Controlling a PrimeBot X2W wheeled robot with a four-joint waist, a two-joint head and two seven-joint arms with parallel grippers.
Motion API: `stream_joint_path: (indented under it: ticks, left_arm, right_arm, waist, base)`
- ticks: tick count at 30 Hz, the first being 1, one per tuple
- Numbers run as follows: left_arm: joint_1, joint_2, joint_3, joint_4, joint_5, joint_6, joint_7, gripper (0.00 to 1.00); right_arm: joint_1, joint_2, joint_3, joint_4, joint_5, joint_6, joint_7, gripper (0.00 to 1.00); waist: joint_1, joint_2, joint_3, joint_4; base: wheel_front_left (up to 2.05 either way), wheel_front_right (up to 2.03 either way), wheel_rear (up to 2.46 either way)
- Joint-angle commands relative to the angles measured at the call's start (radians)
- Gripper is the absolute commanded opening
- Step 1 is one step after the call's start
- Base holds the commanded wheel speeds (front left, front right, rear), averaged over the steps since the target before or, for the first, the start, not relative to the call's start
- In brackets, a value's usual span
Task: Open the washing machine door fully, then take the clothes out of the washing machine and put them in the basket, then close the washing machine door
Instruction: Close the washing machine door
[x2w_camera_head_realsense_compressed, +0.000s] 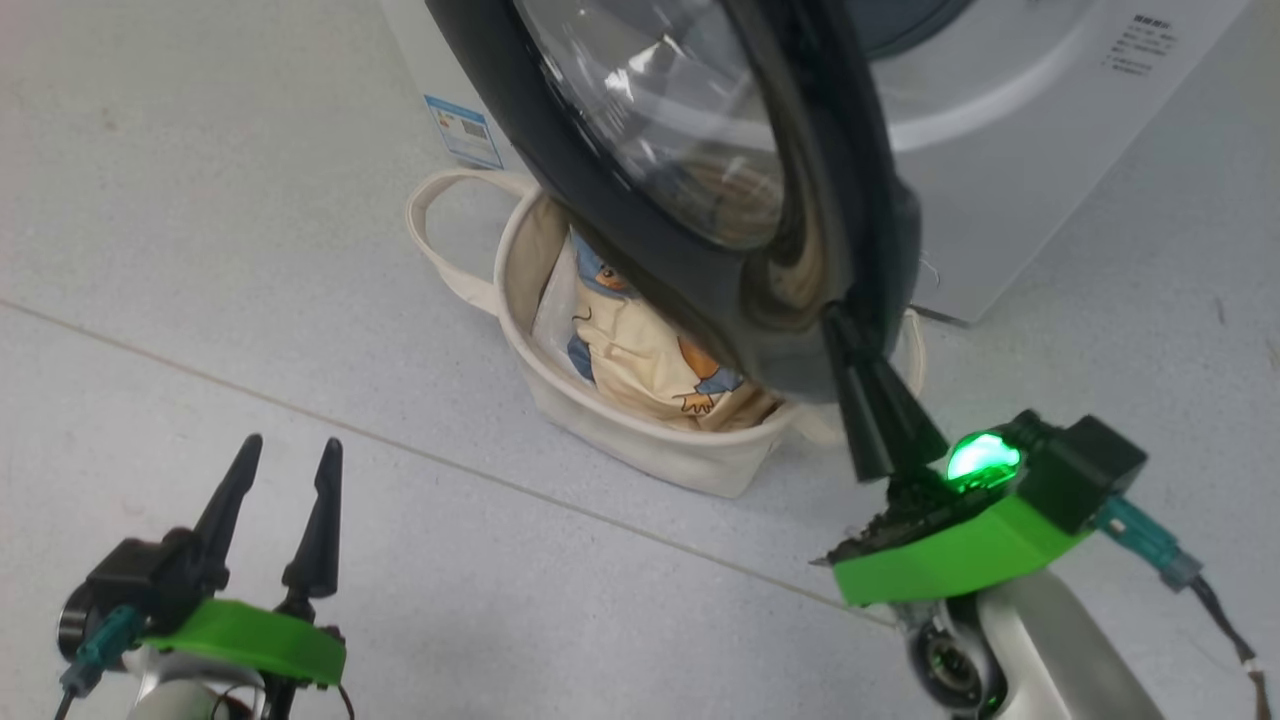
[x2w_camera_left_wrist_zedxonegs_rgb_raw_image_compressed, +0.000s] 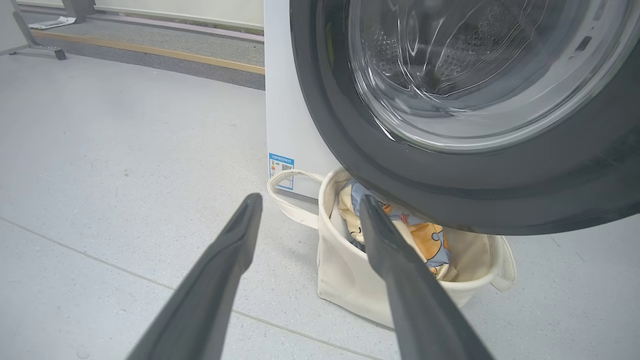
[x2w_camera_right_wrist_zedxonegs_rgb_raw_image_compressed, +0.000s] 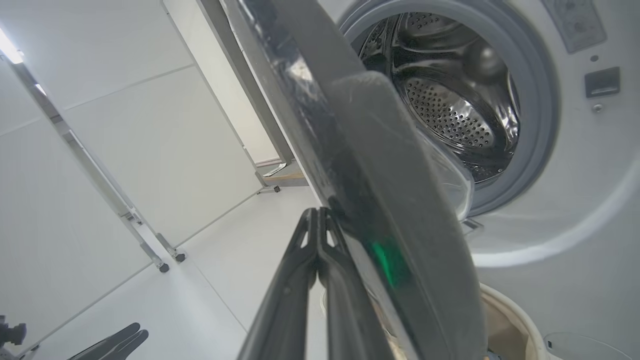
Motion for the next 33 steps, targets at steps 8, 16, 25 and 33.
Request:
stream_joint_path:
  ticks: [8, 16, 25, 33]
  left_arm:
    - [-0.067, 0.034, 0.014, -0.036, -0.006, -0.006, -0.012, 1.0]
    - [-0.101, 0.04, -0.003, -0.037, -0.009, -0.006, -0.012, 1.0]
    - [-0.128, 0.039, -0.012, -0.037, -0.019, -0.006, -0.012, 1.0]
    - [-0.151, 0.03, -0.031, -0.021, -0.026, -0.006, -0.012, 1.0]
  right_arm:
    - [-0.114, 0.011, -0.055, -0.037, -0.023, 0.0, -0.005, 0.0]
    - [-0.229, 0.011, -0.172, -0.011, -0.062, 0.0, -0.005, 0.0]
    - [-0.329, 0.011, -0.256, 0.035, -0.091, 0.0, -0.005, 0.0]
    - [-0.434, 0.011, -0.372, 0.093, -0.107, 0.0, -0.005, 0.0]
  waist:
    - [0.0, 0.0, 0.062, -0.015]
    - [0.0, 0.0, 0.119, -0.014]
    - [0.0, 0.0, 0.171, 0.003]
    - [0.0, 0.0, 0.223, 0.028]
  base:
    - [0.0, 0.0, 0.0]
    - [0.0, 0.0, 0.0]
    - [0.0, 0.0, 0.0]
    - [0.0, 0.0, 0.0]
